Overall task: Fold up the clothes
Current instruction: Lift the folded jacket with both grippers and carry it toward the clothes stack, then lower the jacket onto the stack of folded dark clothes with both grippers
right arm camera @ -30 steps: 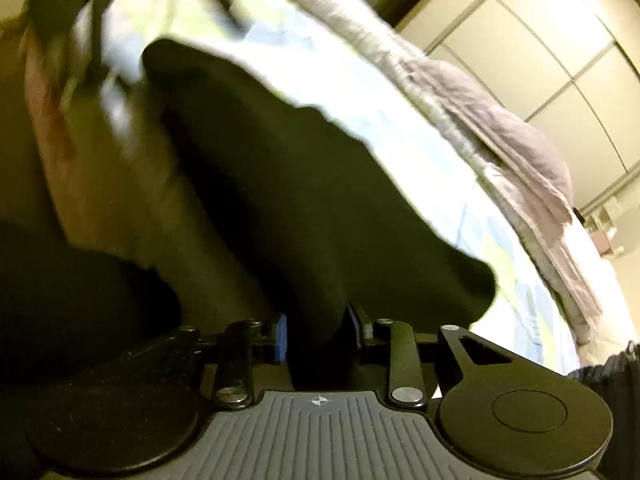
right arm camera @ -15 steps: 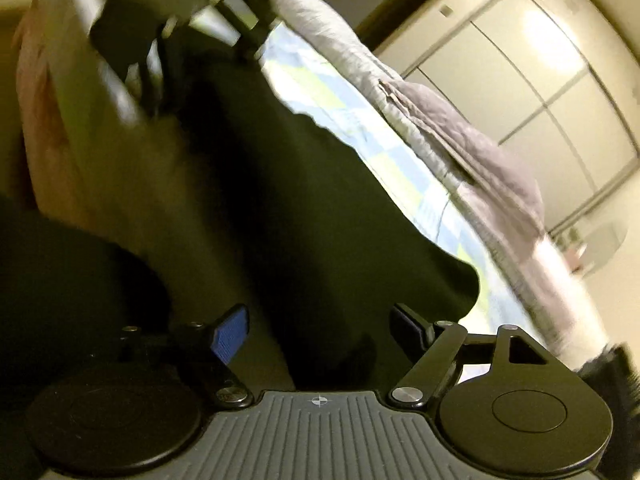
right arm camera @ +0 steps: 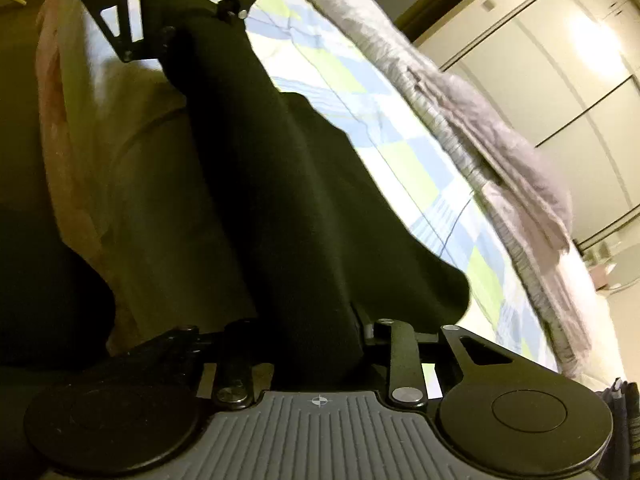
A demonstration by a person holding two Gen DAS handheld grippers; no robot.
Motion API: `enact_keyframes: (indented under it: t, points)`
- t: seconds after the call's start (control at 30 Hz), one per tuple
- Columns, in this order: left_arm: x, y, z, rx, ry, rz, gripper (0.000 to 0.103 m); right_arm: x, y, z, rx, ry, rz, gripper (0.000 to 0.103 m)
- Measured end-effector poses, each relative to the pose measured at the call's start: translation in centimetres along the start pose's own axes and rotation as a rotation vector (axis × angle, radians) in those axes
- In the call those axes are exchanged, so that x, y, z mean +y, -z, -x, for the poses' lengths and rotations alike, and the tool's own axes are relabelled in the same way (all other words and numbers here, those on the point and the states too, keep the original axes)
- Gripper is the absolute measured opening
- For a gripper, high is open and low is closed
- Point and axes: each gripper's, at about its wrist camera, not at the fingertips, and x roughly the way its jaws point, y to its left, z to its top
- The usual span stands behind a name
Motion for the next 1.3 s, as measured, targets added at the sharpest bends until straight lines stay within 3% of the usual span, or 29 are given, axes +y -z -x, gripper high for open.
enact_keyframes:
  t: [0.23,0.37,0.5,0.7,0.9,1.03,1.17,1.3]
  points:
    - [7.4,-6.8,7.4,-0.017,0.096,0.029,0.030,-10.3,-3.2,8.4,0.092,-0.105,-0.028,0.028]
    - [11.2,-11.4,9.5,-0.075,0.117,-0.005,0.030,-15.9,-3.5,12.7,0.154,-0.140,-0.088,0.028]
    - [14.9,-15.7,10.2,-0.160,0.115,-0.058,0.030,-21.0,-3.1,15.9,0.198,-0.086,-0.134,0.028]
    - [21.1,-24.1,8.8,-0.360,0.032,-0.174,0.030,-29.8,-2.2,18.9,0.271,0.099,-0.193,0.028]
    - [27.4,-36.0,8.6,-0.554,-0.074,-0.241,0.030,-41.5,1.2,23.7,0.310,0.329,-0.226,0.028]
    - [30.5,-44.7,7.2,-0.632,-0.138,-0.263,0.030,-50.5,5.3,26.0,0.309,0.437,-0.236,0.028]
    - [32.1,-53.1,4.8,-0.658,-0.197,-0.250,0.030,-58.9,10.8,27.0,0.288,0.504,-0.212,0.028]
    - [33.7,-61.9,0.8,-0.630,-0.230,-0.223,0.030,-67.7,17.4,26.1,0.261,0.508,-0.198,0.028]
